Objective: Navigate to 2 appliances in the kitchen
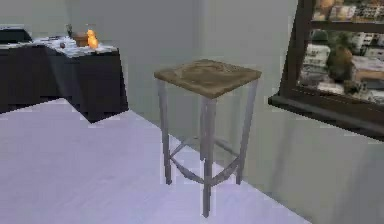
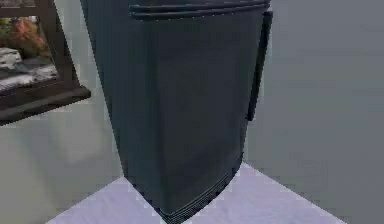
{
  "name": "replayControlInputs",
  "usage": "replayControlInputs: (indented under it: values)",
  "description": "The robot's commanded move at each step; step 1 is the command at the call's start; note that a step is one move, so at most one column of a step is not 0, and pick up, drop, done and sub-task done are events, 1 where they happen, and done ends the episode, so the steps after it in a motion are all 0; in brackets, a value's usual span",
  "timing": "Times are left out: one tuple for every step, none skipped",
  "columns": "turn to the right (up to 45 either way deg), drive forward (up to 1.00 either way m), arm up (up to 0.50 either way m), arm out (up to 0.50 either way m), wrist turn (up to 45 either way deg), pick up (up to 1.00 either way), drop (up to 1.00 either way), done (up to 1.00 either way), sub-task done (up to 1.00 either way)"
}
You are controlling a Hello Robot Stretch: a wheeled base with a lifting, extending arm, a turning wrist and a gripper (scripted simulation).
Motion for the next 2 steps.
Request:
replayControlInputs:
  values:
    - [-45.0, 0.00, 0.00, 0.00, 0.0, 0.00, 0.00, 0.00, 0.00]
    - [0.0, 1.00, 0.00, 0.00, 0.0, 0.00, 0.00, 0.00, 0.00]
